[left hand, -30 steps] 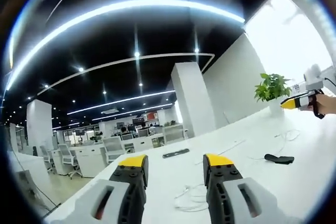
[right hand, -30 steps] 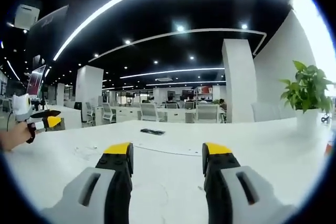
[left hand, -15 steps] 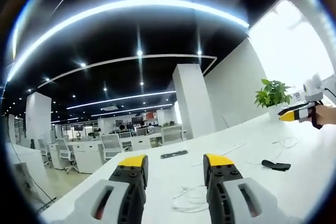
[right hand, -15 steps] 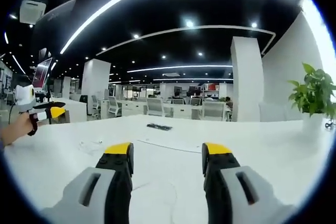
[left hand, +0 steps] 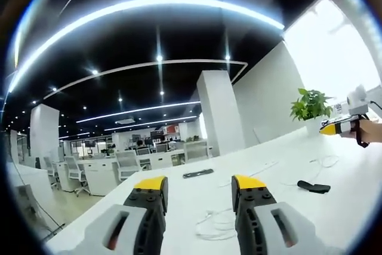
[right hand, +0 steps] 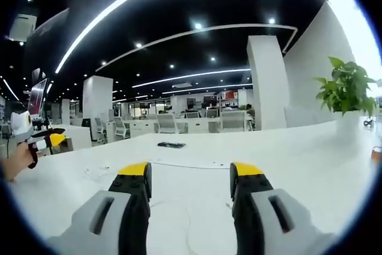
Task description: Peel open the Velcro strap on the desktop, arrange the wired earphones neatly onto it, and close the Velcro strap to secure them.
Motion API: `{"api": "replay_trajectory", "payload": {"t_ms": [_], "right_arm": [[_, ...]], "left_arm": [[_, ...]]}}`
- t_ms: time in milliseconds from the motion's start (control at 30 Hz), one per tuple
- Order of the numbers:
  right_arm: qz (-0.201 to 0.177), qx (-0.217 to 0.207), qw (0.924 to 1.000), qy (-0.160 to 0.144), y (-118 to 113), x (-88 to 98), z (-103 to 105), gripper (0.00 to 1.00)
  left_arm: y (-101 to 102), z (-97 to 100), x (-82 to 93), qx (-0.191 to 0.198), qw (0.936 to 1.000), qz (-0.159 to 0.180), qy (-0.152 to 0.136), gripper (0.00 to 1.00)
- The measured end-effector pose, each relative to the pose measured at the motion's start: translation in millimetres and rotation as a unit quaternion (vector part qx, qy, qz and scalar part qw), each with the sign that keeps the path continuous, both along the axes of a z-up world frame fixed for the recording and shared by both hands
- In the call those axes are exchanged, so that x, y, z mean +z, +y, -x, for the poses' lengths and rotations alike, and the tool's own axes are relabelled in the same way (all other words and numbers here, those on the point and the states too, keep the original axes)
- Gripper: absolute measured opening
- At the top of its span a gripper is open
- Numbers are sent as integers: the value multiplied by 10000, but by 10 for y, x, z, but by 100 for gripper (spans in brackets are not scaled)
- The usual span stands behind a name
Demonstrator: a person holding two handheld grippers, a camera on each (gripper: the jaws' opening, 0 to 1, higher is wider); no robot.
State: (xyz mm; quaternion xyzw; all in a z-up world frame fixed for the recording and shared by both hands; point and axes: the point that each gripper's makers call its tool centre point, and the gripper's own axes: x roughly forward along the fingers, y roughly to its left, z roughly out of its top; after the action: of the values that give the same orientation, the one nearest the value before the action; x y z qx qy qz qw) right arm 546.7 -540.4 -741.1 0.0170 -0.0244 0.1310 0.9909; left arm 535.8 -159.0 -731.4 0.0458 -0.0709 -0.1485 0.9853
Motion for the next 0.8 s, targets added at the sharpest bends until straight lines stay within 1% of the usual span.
{"api": "replay_trajectory", "payload": {"t_ms": [167, 267, 400, 633, 800], "right_arm": [[-86, 26, 10000, 14, 17, -8, 8, 54], [-59, 169, 9998, 36, 104, -21, 25, 54], [87, 382, 9992, 58, 230, -37, 41, 54], [223, 649, 9976, 120, 365, -54, 39, 52], [321, 900, 9952, 222, 504, -65, 37, 49]], "left_arm": [[-40, 20, 30, -31, 9999, -50, -84, 46], [-37, 2, 18, -6, 9998, -162, -89, 46], [-23, -33, -45, 19, 9998, -218, -7, 46], [-26, -20, -19, -19, 9998, -200, -39, 46], [-60, -2, 4, -155, 9999, -64, -21, 46]]}}
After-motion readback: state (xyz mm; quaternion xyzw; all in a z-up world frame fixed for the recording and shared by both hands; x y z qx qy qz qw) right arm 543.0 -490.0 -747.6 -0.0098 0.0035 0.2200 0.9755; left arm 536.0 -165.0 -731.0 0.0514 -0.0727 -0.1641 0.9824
